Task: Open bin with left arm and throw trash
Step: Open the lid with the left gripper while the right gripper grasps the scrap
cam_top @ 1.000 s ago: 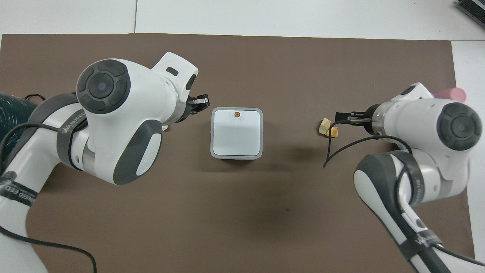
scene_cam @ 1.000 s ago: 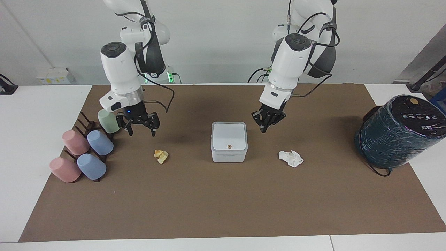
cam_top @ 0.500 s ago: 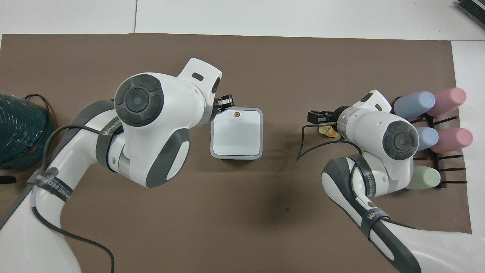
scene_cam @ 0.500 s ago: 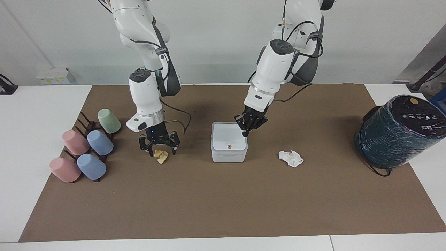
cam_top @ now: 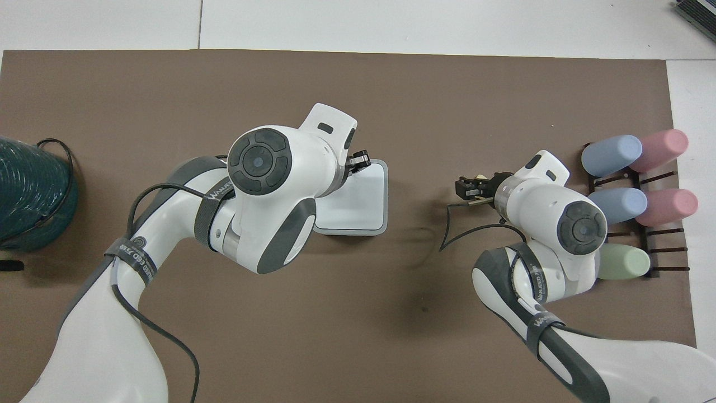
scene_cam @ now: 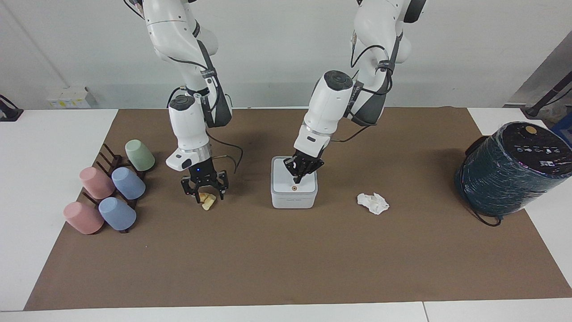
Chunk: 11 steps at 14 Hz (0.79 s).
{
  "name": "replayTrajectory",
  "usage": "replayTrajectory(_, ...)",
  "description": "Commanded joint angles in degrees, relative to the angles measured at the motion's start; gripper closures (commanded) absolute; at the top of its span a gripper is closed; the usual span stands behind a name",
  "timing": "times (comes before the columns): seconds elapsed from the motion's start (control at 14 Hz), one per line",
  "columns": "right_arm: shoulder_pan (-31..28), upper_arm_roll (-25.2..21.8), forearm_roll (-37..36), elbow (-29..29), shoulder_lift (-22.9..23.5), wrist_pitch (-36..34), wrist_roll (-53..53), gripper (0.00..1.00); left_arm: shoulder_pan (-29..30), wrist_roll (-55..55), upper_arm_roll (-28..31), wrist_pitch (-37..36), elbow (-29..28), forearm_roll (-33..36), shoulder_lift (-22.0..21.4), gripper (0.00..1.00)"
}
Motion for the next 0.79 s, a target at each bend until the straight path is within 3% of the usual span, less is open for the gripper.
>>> replayTrajectory(0.0, -0.38, 0.3, 0.89, -0.94, 0.75, 2.68, -2.84, 0.37, -1.62, -0.55, 1.01, 0.95, -0.53, -0.47, 0.84, 1.0)
replayTrajectory(0.14, -0.46, 0.3, 0.89, -0.94, 1.98, 5.67, -2.93, 0.37, -1.97, -0.73, 1.01, 0.95, -0.71, -0.3, 1.64, 1.0)
replayTrajectory(0.29, -0.55, 0.3, 0.89, -0.94, 2.07, 6.03, -4.06, 0.46, -2.5, -0.91, 1.09, 1.21, -0.97, -0.29, 2.25, 1.0)
replayTrajectory(0.5, -0.9, 0.3, 0.89, -1.11, 2.07, 5.94, -5.65, 0.49, -2.85, -0.91, 1.09, 2.53, -2.81, -0.21, 2.26, 1.0)
replayTrajectory(0.57, -0.9, 0.3, 0.89, -1.2, 1.99, 5.77, -5.91, 0.57, -2.85, -0.91, 1.18, 1.66, -2.47, -0.21, 2.17, 1.0)
replayTrajectory(0.71, -0.21, 0.3, 0.89, -1.81, 1.64, 5.5, -5.57, 0.99, -2.42, -0.91, 1.44, -2.71, 0.68, 0.06, 1.99, 1.0)
